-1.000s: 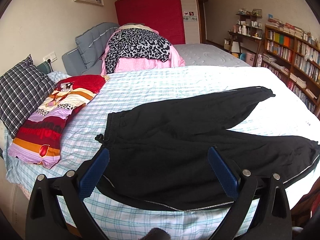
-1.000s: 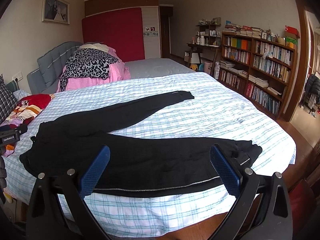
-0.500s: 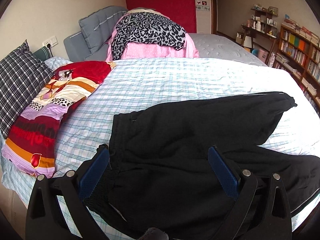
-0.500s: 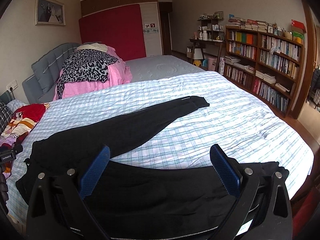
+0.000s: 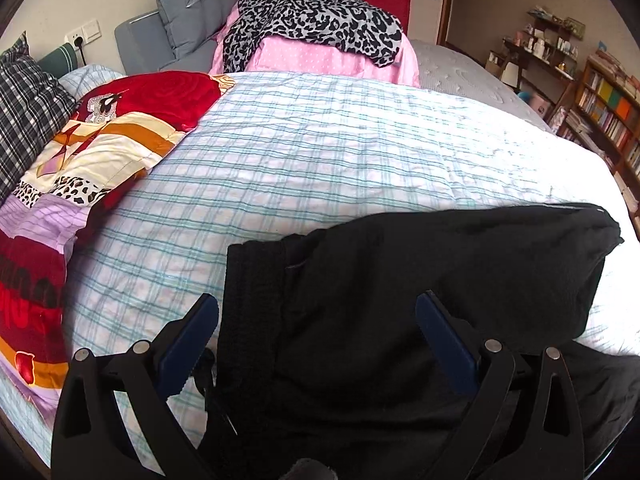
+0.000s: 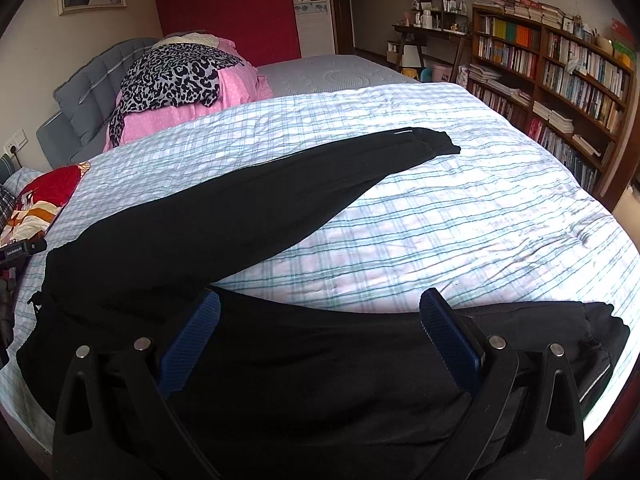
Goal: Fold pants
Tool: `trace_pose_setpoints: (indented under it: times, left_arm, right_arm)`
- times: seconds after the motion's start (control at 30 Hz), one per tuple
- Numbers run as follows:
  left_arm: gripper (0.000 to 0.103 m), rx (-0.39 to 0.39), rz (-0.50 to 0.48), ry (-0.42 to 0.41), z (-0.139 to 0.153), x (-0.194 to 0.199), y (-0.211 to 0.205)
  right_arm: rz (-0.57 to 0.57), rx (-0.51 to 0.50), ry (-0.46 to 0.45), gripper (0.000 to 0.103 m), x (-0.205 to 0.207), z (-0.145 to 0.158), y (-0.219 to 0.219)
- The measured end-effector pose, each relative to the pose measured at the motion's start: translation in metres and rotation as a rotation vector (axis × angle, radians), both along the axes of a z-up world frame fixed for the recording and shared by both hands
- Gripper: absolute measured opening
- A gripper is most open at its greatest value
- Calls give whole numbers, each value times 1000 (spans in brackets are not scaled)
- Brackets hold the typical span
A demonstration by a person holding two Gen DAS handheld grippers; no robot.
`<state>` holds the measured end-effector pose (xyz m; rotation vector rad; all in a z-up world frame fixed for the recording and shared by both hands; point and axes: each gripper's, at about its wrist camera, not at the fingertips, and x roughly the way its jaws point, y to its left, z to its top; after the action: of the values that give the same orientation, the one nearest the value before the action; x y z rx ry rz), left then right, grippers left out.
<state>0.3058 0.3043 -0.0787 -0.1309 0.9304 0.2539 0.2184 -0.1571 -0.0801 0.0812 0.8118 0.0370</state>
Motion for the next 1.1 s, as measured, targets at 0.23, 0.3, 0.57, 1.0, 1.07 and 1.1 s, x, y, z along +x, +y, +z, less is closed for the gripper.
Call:
trace_pose_setpoints:
  times: [0.23,0.3,0.57,1.0,1.07,1.1]
  left_arm:
    - [88,-87,13,6,-15,41,36]
    - [85,-110,3,17,-22,52,43]
    - [82,-63,-87,84,-60,71,51]
    - [34,-66,-55,57,-61,58,65]
    - [33,-61,-63,38,-56,53,62]
    - [32,-58,-69,29,-53,50,61]
  right_arm:
    - [-2,0,30,101,29,-13,7]
    - [-3,3,41,101,34,-15,9]
    - [17,-9,86,101,53,-31,22]
    - [-4,-45,88,101,76,-38,18]
    - [-25,-57,79,101,83,-35,10]
    - [-39,-58,79,101,88,-34,4]
